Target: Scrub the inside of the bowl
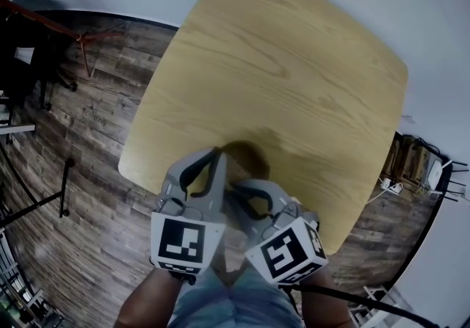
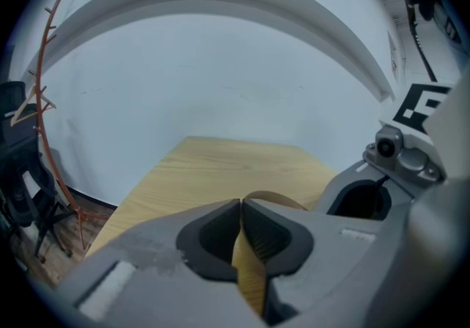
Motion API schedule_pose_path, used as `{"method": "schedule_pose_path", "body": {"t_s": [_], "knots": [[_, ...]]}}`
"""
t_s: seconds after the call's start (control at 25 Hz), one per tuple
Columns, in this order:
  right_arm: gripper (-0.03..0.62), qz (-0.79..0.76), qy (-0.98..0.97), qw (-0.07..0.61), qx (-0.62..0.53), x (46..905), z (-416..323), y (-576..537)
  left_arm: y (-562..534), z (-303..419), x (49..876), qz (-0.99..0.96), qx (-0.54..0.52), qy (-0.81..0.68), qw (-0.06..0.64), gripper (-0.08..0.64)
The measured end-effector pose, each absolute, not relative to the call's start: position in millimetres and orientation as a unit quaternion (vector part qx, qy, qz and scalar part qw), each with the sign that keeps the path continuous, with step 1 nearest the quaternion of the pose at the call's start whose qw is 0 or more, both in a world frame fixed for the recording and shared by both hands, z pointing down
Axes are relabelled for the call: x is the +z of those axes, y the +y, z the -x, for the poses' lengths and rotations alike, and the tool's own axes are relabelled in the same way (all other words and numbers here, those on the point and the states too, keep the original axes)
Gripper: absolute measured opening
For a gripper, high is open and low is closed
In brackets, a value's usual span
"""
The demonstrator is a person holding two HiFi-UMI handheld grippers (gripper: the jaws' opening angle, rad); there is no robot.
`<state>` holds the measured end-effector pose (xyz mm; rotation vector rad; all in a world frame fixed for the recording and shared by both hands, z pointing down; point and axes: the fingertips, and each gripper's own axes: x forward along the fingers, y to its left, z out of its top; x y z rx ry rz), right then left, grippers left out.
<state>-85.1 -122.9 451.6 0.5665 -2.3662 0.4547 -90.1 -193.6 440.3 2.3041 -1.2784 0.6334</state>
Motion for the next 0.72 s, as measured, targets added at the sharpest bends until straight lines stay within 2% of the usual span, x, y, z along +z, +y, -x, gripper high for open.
{"method": "schedule_pose_path", "body": {"t_s": [0.72], "knots": [[0.026, -0.221, -0.906, 0.323, 0.164, 423.5, 48.7, -89.1, -192.0, 85.1, 431.5, -0.830, 0.265, -0.469, 0.145, 0.032]]}}
